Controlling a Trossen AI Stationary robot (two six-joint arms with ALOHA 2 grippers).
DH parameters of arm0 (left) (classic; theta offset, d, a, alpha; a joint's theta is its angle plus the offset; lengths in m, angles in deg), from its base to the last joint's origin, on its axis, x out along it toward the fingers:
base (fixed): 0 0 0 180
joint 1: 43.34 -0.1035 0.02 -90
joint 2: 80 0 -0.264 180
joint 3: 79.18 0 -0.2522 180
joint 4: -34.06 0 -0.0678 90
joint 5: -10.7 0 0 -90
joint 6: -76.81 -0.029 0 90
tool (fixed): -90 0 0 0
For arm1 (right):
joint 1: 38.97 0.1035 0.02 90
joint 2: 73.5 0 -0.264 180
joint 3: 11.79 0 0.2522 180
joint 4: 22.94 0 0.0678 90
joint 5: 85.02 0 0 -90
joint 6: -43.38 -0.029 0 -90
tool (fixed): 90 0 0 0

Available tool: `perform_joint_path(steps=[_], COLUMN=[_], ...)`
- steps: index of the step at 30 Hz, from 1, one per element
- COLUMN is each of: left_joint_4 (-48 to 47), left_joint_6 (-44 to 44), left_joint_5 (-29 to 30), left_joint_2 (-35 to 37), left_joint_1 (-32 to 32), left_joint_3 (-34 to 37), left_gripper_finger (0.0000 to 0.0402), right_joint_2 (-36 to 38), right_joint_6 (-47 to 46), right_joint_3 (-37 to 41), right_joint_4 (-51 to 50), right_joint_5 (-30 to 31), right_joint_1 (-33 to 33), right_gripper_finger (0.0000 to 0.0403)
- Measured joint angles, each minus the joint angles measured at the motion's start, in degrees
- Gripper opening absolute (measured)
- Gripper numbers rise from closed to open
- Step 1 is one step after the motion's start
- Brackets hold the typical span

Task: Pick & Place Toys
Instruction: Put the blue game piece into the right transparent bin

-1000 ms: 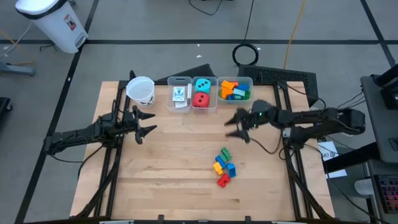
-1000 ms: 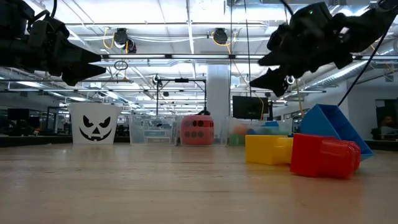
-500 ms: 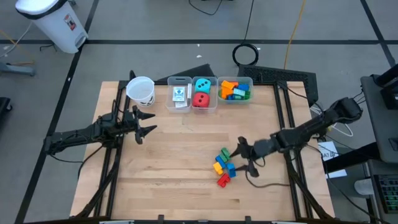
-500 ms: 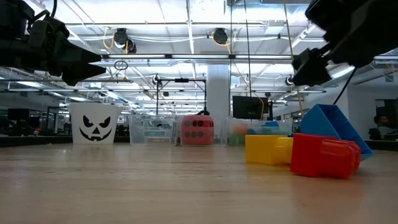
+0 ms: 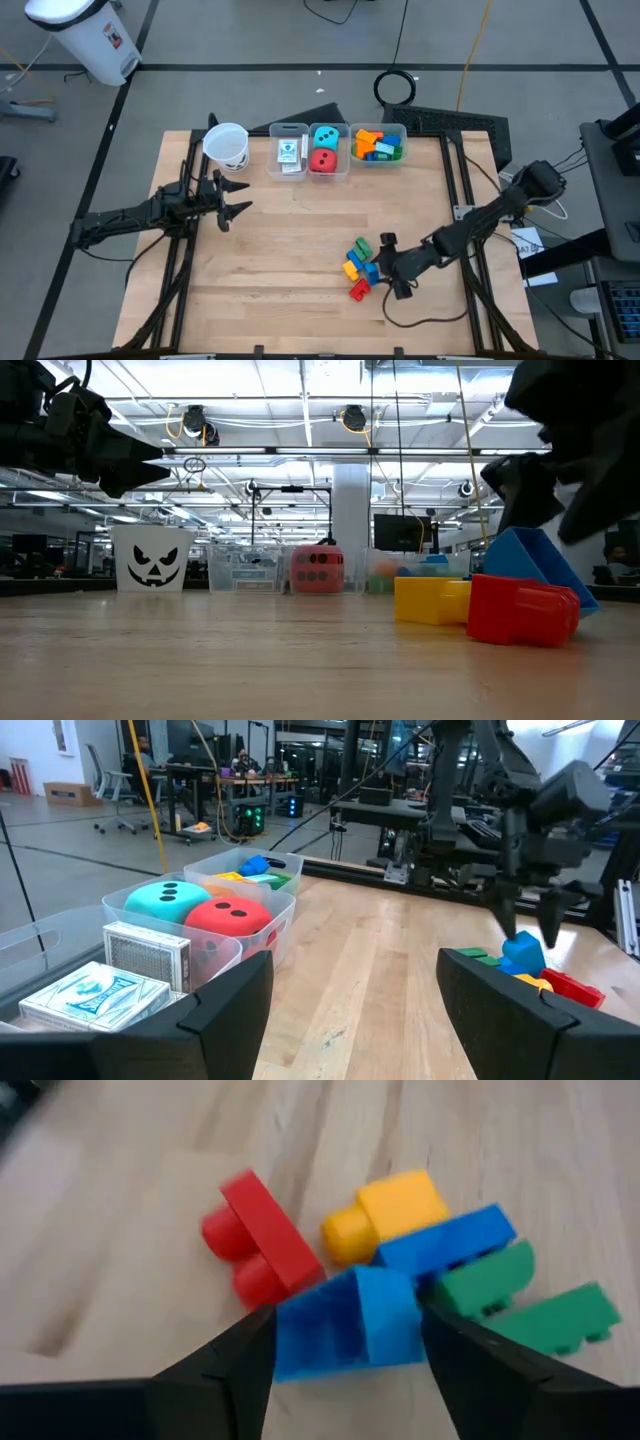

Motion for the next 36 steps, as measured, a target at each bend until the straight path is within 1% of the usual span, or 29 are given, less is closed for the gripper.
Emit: perform_joint_path(steps=[2,6,9,13,21,22,25,29,31,36], left_joint_4=[0.00,0.00,0.00,0.00,0.00,0.00,0.00,0.00,0.00,0.00], left_joint_6=[0.00,0.00,0.00,0.00,0.00,0.00,0.00,0.00,0.00,0.00], left_joint_5=[-0.01,0.00,-0.01,0.00,0.00,-0.01,0.00,-0.01,-0.01,0.00], left_joint_2=[0.02,0.00,0.01,0.02,0.02,0.01,0.02,0.01,0.02,0.02], left_joint_1=[0.00,0.00,0.00,0.00,0.00,0.00,0.00,0.00,0.00,0.00], left_joint_3=[0.00,0.00,0.00,0.00,0.00,0.00,0.00,0.00,0.00,0.00], left_gripper_finger=[0.0287,0.0287,0.0287,0.0287,0.0287,0.0287,0.0287,0.0287,0.0287,0.0287], right_joint_2=[-1.80,-3.77,-3.91,-3.55,-3.42,-3.11,-0.74,5.18,8.73,16.83], right_joint_6=[0.09,1.02,1.08,1.28,3.46,3.97,4.49,5.87,7.17,10.06], right_joint_3=[0.00,0.00,0.00,0.00,-0.02,0.01,0.04,0.04,0.04,0.04], right_joint_4=[-0.02,0.00,-0.23,-0.21,0.01,-0.46,-0.44,-0.43,-0.39,0.06], right_joint_5=[2.43,9.14,11.55,11.55,11.28,11.14,11.20,11.81,13.99,23.15], right_joint_1=[0.02,-0.02,0.00,0.00,0.00,0.00,0.00,-0.27,-0.44,-2.55], right_gripper_finger=[0.0212,0.0193,0.0171,0.0129,0.0018,0.0010,0.0008,0.0007,0.0003,0.0003])
